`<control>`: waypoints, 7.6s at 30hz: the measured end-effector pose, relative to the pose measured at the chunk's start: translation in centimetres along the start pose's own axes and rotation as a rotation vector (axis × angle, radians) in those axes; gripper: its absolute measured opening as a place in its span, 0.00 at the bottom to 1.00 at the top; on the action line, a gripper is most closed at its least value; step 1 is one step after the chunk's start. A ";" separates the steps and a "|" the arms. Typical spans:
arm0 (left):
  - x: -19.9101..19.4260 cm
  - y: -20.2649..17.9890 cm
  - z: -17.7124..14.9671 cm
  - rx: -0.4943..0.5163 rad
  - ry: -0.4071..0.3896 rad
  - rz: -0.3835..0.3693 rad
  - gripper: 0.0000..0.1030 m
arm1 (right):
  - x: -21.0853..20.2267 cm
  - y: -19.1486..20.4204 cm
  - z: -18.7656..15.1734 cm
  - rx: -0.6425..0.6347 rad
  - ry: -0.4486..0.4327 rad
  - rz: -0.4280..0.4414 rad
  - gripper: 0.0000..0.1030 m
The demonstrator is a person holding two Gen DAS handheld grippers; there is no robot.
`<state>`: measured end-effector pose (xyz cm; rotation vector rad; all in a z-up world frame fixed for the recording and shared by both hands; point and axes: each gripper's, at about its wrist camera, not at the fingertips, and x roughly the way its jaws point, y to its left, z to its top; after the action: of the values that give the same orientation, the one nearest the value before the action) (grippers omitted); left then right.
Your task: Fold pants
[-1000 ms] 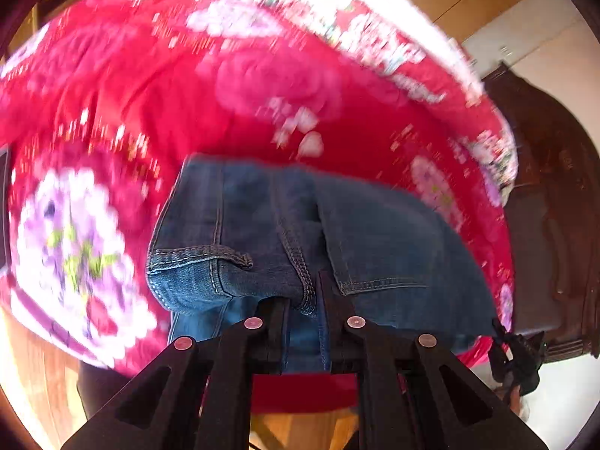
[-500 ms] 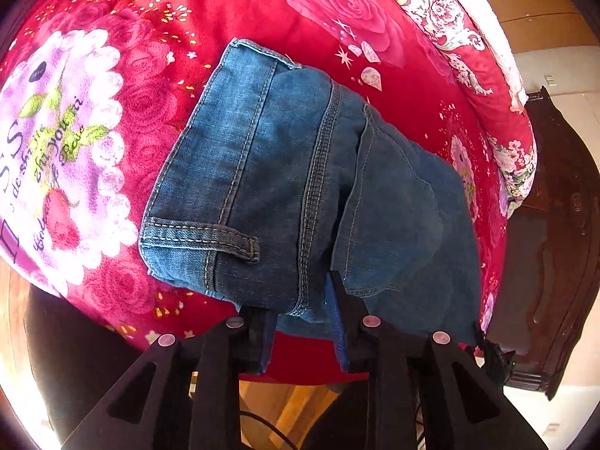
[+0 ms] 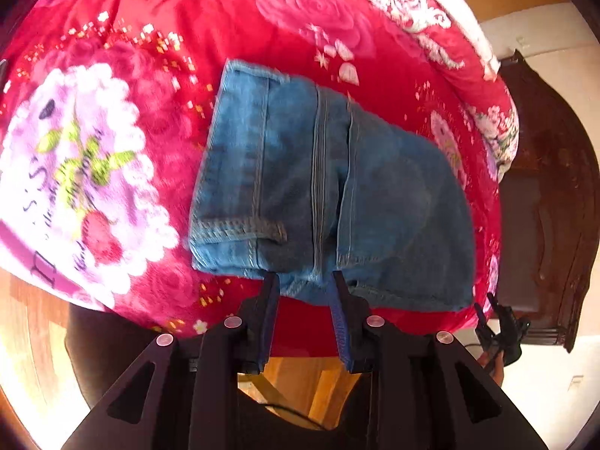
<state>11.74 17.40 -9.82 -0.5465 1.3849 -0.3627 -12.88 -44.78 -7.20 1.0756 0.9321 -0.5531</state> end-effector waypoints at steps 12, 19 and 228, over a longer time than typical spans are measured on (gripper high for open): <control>4.2 4.9 9.0 -0.361 0.011 -0.048 0.59 | 8.5 7.2 5.6 -0.131 0.072 0.013 0.55; 7.0 3.2 10.1 -0.324 0.034 -0.045 0.59 | 14.8 8.8 6.8 -0.196 0.154 -0.016 0.55; 50.2 -54.7 -1.3 1.600 0.703 0.213 0.61 | 6.0 -5.8 -3.5 0.225 -0.085 0.397 0.16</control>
<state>22.52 -55.33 -20.50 1.1257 1.3056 -1.3627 -15.56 -43.65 -15.78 1.3878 0.5681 -0.3751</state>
